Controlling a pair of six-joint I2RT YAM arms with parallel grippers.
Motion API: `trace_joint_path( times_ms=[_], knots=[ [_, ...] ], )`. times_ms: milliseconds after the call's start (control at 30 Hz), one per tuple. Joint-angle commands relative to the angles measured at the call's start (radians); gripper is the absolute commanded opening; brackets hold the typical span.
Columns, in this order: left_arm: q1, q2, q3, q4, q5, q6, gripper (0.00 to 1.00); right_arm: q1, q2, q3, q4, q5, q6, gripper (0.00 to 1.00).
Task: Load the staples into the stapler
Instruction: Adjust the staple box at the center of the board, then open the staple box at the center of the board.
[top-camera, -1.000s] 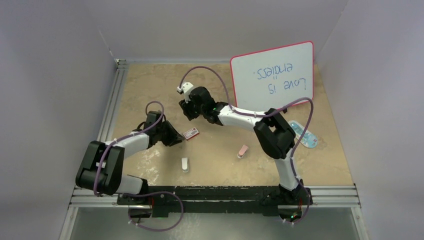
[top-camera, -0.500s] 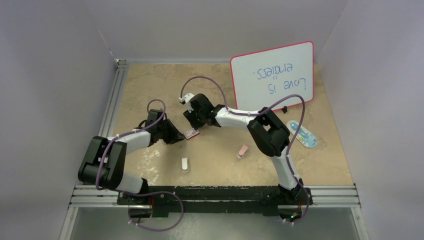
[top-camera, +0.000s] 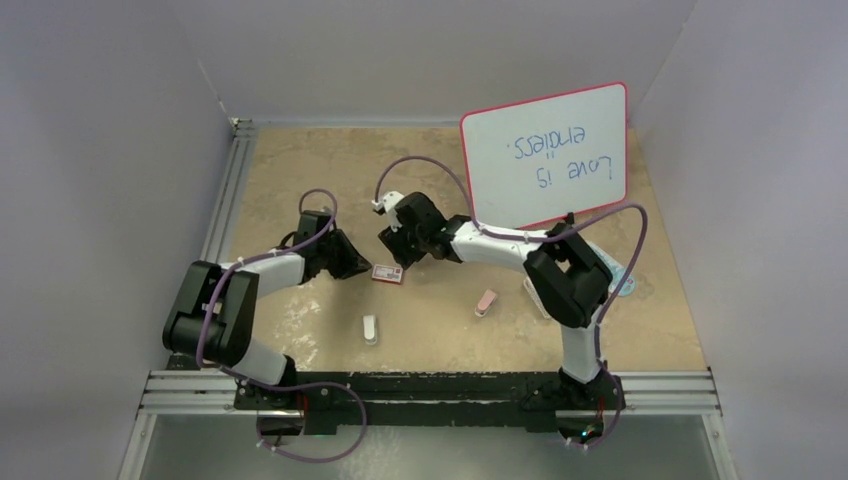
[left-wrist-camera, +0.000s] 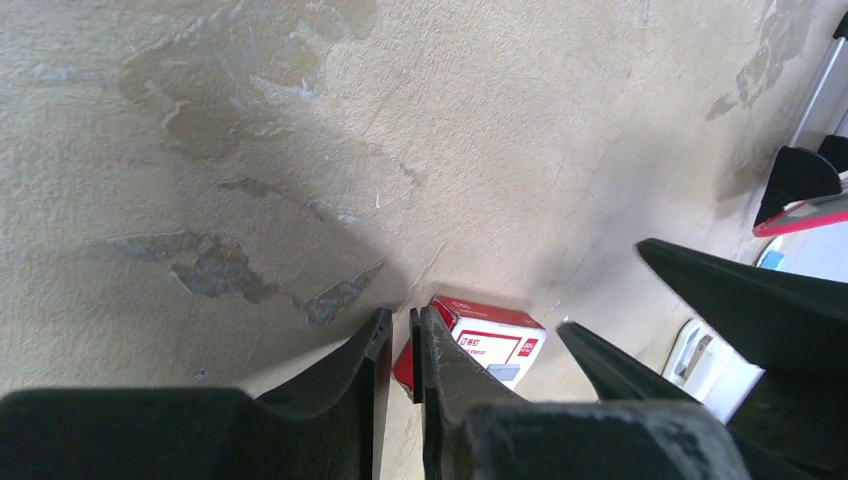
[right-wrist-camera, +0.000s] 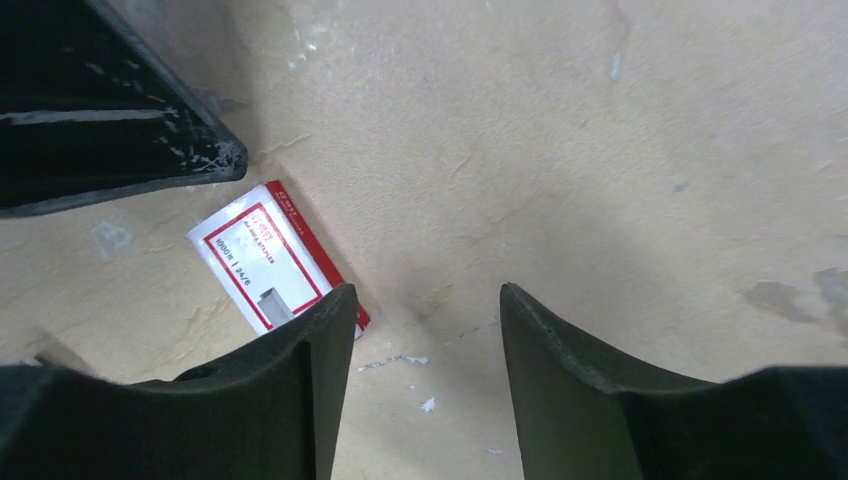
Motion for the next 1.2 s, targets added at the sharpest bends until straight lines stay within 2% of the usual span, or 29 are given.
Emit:
trace_joint_path(
  times_ms=[0,67,100,200,333,500,567,733,833,933,1033,1167],
  knots=[
    [0.016,-0.030,0.023,-0.039,-0.019,0.045,0.14,0.002,-0.109,-0.069,0.155,0.005,-0.105,0.61],
    [0.027,-0.050,0.021,-0.045,0.007,0.045,0.16,0.003,-0.138,-0.117,0.194,-0.066,-0.153,0.65],
    [0.049,-0.059,0.015,-0.030,0.081,0.045,0.19,0.002,-0.162,-0.156,0.216,-0.162,-0.204,0.69],
    [0.078,-0.059,0.007,0.015,0.184,0.036,0.26,0.010,-0.182,-0.216,0.250,-0.264,-0.317,0.71],
    [0.093,-0.044,0.003,0.045,0.253,0.030,0.39,0.026,-0.164,-0.235,0.273,-0.306,-0.423,0.73],
    [0.113,-0.017,-0.003,0.066,0.306,0.026,0.44,0.038,-0.086,-0.176,0.262,-0.319,-0.462,0.72],
    [0.115,-0.006,-0.003,0.071,0.313,0.026,0.44,0.047,-0.057,-0.158,0.261,-0.312,-0.471,0.70],
    [0.117,0.024,-0.006,0.082,0.349,0.042,0.36,0.060,-0.023,-0.160,0.273,-0.312,-0.492,0.64],
    [0.117,0.055,0.013,0.074,0.386,0.061,0.31,0.061,-0.012,-0.166,0.270,-0.319,-0.510,0.57],
    [0.117,0.066,0.020,0.062,0.406,0.065,0.30,0.060,-0.001,-0.158,0.234,-0.344,-0.524,0.51],
    [0.117,0.053,0.016,0.024,0.378,0.078,0.31,0.057,0.001,-0.168,0.234,-0.339,-0.543,0.48],
    [0.117,0.060,0.000,0.058,0.401,0.074,0.31,0.057,0.001,-0.173,0.253,-0.344,-0.547,0.45]
  ],
)
